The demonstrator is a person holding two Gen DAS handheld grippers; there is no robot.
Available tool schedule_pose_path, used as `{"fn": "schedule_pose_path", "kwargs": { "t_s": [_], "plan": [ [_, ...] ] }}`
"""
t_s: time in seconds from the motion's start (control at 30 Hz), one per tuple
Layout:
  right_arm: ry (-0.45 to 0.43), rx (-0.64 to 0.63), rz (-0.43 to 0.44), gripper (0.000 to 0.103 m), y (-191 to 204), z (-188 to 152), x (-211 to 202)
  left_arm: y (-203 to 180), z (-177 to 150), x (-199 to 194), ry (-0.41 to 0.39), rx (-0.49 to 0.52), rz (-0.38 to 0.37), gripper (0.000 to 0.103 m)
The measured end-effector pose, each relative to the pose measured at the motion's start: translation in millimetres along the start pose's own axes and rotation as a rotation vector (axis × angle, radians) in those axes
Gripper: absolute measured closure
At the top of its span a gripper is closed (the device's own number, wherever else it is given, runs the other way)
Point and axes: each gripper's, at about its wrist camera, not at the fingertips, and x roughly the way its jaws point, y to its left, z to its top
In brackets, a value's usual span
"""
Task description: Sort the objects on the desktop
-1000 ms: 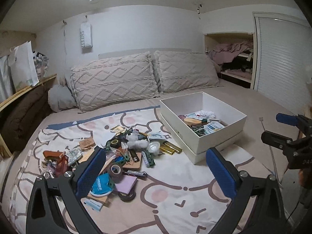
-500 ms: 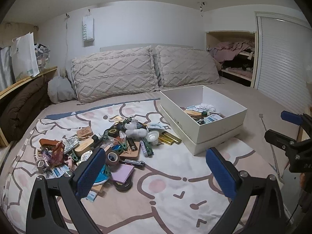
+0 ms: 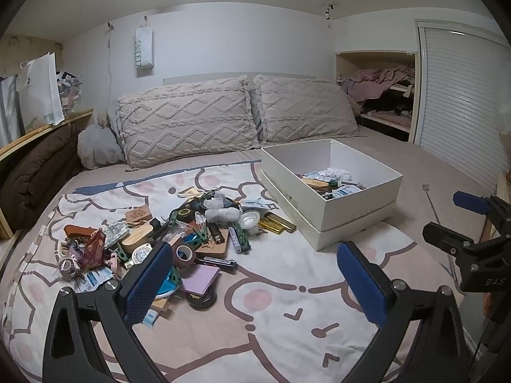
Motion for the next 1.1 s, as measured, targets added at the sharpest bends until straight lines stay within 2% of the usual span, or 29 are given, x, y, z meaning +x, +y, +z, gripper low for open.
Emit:
{"fn": "schedule_pose_path", "kwargs": {
  "t_s": [1.1],
  "plan": [
    [0.002, 0.020, -0.007, 0.000, -0.8, -7.5, -6.5, 2.7, -10.5, 0.4, 0.004, -0.009, -0.010, 0.000]
  ]
}}
